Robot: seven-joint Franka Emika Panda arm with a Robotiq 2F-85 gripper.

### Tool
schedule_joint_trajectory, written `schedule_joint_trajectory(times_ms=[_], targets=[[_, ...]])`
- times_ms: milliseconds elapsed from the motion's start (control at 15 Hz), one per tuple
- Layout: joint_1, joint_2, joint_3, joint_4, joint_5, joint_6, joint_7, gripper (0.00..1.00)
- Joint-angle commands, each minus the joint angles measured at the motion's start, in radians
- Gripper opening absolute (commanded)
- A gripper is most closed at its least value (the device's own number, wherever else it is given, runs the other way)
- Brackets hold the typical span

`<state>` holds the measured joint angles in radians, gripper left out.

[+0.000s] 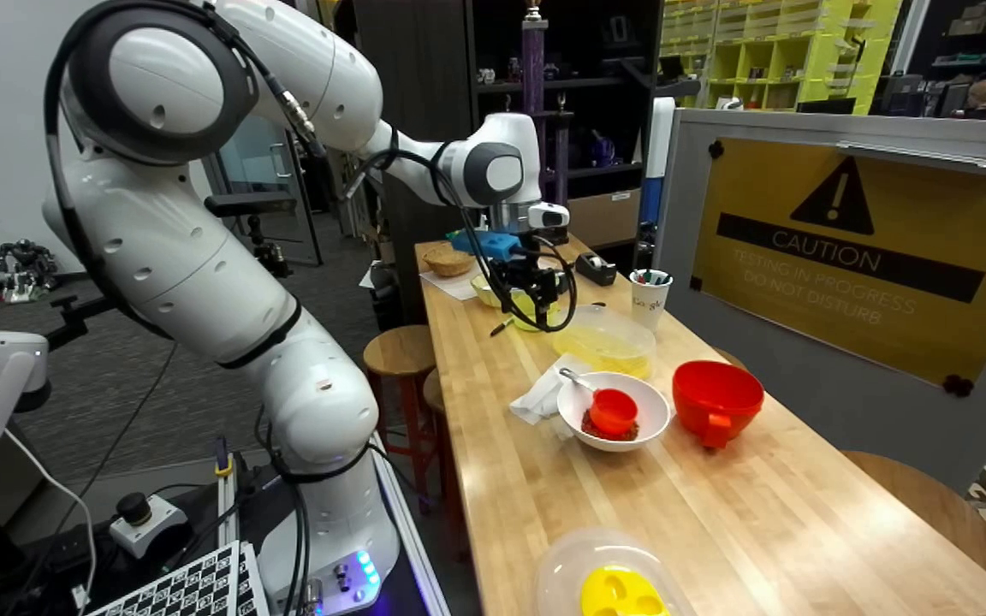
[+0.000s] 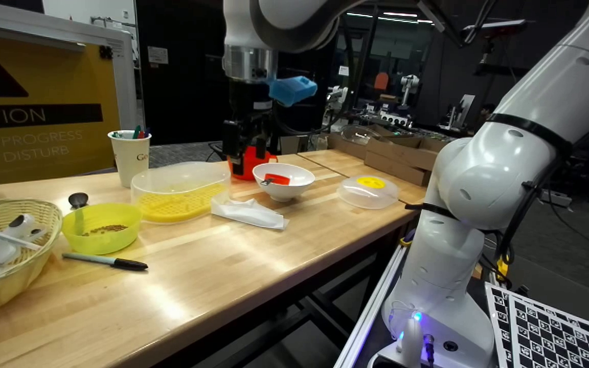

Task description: Use the white napkin to wipe the yellow container.

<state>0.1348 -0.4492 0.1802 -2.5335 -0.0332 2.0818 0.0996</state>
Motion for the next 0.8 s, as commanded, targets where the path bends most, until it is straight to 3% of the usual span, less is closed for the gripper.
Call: schedule_joint_trajectory(times_ms=[0, 733], targets=[[0.015, 0.018, 0.027, -0.019, -0.015, 0.043, 0.031, 1.00], [-0.025, 0.171, 0.022, 0.017, -0.067, 0.102, 0.083, 1.00]])
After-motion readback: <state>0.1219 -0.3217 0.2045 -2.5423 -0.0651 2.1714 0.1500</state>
